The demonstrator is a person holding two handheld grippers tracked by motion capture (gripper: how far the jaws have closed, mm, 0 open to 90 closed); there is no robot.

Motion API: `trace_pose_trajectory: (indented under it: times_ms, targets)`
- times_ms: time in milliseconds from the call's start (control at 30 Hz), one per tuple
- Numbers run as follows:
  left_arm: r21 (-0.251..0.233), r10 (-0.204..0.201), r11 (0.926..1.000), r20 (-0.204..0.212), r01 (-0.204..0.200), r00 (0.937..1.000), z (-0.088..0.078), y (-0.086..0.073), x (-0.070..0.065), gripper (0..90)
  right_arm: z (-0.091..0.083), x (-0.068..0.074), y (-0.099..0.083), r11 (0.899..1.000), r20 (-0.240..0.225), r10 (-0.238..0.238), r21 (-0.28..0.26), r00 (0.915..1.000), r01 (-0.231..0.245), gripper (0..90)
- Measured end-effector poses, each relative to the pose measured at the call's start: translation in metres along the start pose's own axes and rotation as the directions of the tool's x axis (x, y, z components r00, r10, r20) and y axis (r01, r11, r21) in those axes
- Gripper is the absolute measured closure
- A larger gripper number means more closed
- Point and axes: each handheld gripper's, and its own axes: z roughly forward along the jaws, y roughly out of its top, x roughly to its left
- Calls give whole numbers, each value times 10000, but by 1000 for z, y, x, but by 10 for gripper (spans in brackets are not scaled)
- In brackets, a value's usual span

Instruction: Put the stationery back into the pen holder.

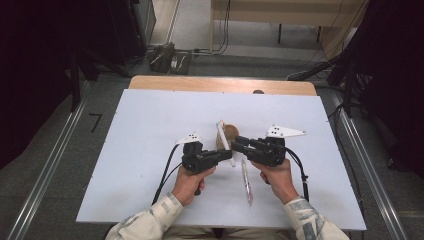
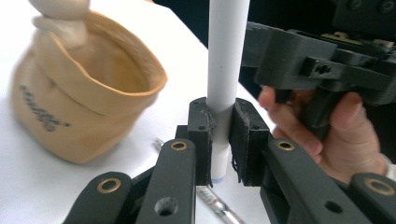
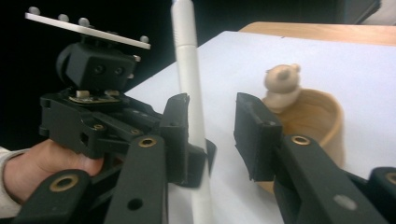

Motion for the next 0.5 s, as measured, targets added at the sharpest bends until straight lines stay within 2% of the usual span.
trace_pose_trajectory:
  times_ms: [133, 167, 200, 300, 333, 367, 400, 467, 500]
  targets:
    - [-308, 496, 9982, -696, -519, 9963, -4, 1, -4, 801, -11, -7, -4, 9999, 554, -19, 148, 9985, 11, 538]
    - [-366, 643, 9970, -856, -676, 9943, -5, 2, -5, 801, -14, -9, -5, 9998, 800, -79, 177, 9968, 65, 527]
    - [-426, 816, 9954, -1017, -863, 9915, -6, 2, -6, 801, -14, -9, -5, 9998, 800, -79, 177, 9968, 65, 527]
    - [-532, 1075, 9919, -1358, -1156, 9849, -8, 4, -7, 801, -23, -14, -9, 9989, 1563, -256, 429, 9874, 191, 493]
    - [-598, 1108, 9909, -1435, -1204, 9834, -8, 5, -8, 801, -27, -17, -13, 9979, 1940, -303, 615, 9805, 186, 472]
    - [-609, 1185, 9898, -1484, -1286, 9818, -8, 6, -8, 801, -27, -17, -13, 9979, 1940, -303, 615, 9805, 186, 472]
    - [-704, 1308, 9871, -1609, -1436, 9783, -9, 7, -9, 801, -29, -19, -17, 9962, 2181, -386, 840, 9752, 206, 468]
    - [-763, 1291, 9868, -1607, -1427, 9785, -9, 8, -9, 801, -31, -21, -21, 9945, 2290, -336, 1039, 9728, 99, 461]
    - [-865, 1421, 9836, -1716, -1586, 9749, -9, 11, -10, 801, -31, -21, -23, 9936, 2348, -405, 1124, 9712, 143, 461]
